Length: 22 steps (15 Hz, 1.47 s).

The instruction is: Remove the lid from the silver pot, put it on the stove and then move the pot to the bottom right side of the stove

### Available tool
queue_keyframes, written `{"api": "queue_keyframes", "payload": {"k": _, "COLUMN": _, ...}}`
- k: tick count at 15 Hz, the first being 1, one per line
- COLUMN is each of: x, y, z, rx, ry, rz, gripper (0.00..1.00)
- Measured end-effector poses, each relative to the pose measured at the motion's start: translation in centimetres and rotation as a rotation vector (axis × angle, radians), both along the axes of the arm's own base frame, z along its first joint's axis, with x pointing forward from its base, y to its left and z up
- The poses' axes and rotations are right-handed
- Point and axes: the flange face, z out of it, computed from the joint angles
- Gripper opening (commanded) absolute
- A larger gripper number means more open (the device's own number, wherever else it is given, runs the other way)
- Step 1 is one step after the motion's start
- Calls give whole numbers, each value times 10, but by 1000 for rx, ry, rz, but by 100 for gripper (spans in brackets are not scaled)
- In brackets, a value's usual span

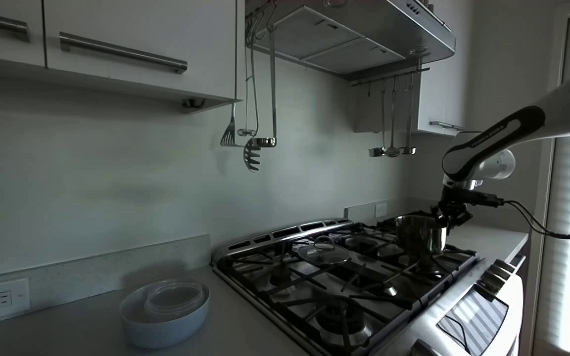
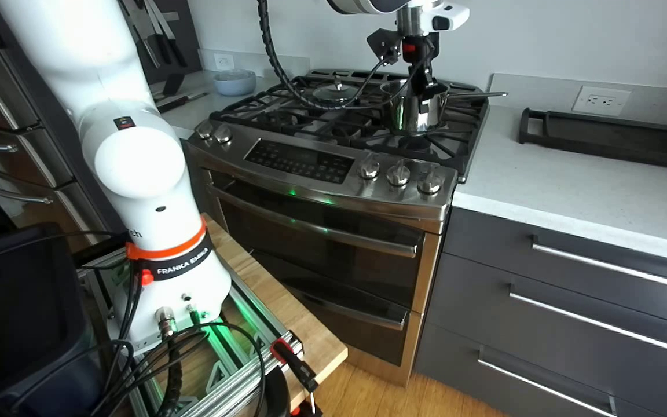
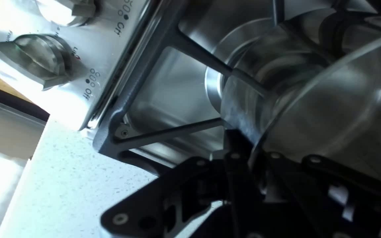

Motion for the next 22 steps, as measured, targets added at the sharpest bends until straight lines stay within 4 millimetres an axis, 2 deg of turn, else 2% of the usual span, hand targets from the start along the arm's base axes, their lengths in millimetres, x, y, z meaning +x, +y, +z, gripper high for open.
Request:
{"api": "queue_keyframes", "payload": {"k": 1, "x": -2, "y": -1, "z": -1, "rx": 1, "ry": -4, "rz": -6, "gripper": 1}}
{"api": "queue_keyframes", "payload": {"k": 2, "x": -4, "y": -2, "z": -1, "rx": 3, "ry": -9, "rz": -12, "gripper": 13}}
{"api": "queue_keyframes", "payload": {"k": 3, "x": -6, "y": -3, "z": -2, "rx": 5, "ry": -12, "rz": -18, "gripper": 30}}
{"api": "queue_keyframes", "payload": {"k": 4, "x": -8, "y": -4, "z": -2, "rx": 7, "ry": -13, "rz": -24, "gripper": 36}}
{"api": "queue_keyframes", "payload": {"k": 6, "x": -9, "y": -5, "z": -2, "rx": 9, "ry": -19, "rz": -32, "gripper": 40}}
{"api": "queue_keyframes", "payload": {"k": 7, "x": -10, "y": -6, "z": -3, "rx": 10, "ry": -21, "rz": -36, "gripper": 60}}
{"api": "queue_keyframes", "payload": {"k": 12, "x": -12, "y": -9, "z": 4, "rx": 8, "ry": -37, "rz": -44, "gripper": 98}}
{"api": "queue_keyframes", "payload": {"k": 18, "x": -18, "y": -7, "z": 46, "rx": -2, "ry": -109, "rz": -40, "gripper": 100}}
{"api": "queue_keyframes", "payload": {"k": 22, "x": -18, "y": 2, "z": 78, "rx": -10, "ry": -127, "rz": -35, "gripper": 100}}
